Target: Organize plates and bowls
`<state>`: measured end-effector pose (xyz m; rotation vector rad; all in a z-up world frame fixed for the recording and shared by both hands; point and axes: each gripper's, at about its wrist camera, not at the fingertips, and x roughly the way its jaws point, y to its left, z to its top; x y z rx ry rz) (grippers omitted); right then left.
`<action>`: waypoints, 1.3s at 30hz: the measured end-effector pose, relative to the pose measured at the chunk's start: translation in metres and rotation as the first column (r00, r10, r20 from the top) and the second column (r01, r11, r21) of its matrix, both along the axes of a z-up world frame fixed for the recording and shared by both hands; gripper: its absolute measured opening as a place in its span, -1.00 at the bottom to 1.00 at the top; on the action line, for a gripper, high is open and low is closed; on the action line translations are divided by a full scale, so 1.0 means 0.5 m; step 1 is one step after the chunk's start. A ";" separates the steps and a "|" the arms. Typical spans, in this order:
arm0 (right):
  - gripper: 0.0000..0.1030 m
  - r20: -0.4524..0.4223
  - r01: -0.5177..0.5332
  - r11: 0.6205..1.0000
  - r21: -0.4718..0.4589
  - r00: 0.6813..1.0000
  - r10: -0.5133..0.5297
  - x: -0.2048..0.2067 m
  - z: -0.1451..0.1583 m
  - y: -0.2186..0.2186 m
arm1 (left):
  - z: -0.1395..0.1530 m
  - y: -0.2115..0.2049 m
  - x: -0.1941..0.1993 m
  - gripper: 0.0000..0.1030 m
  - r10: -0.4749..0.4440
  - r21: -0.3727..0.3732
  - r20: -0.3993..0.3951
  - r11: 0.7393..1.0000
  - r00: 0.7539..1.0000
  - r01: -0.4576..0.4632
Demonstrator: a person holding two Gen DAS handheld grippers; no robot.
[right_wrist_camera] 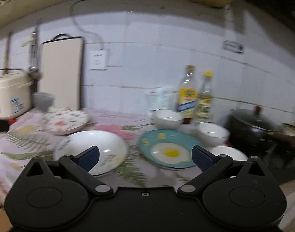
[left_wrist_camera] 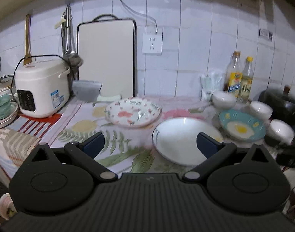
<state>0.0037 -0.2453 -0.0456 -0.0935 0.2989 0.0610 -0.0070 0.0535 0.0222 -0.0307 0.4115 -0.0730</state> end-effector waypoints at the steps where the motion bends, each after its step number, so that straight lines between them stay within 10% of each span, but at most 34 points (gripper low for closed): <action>1: 1.00 -0.006 -0.022 1.000 0.006 1.000 0.022 0.006 -0.001 0.003 | 0.004 0.007 0.002 1.00 -0.005 -0.017 0.012 1.000 1.000 0.006; 20: 0.99 -0.139 -0.151 0.971 0.184 0.974 0.178 0.210 -0.116 0.015 | -0.119 -0.035 0.202 0.94 -0.077 0.003 -0.076 0.997 0.994 0.077; 32: 0.59 -0.192 -0.285 0.903 0.320 0.914 0.357 0.303 -0.176 0.008 | -0.234 -0.053 0.313 0.26 -0.082 -0.088 -0.232 0.994 0.969 0.063; 39: -0.07 -0.245 -0.255 0.902 0.349 0.904 0.351 0.342 -0.199 0.000 | -0.254 -0.061 0.335 -0.08 -0.058 -0.074 -0.318 0.997 0.946 0.036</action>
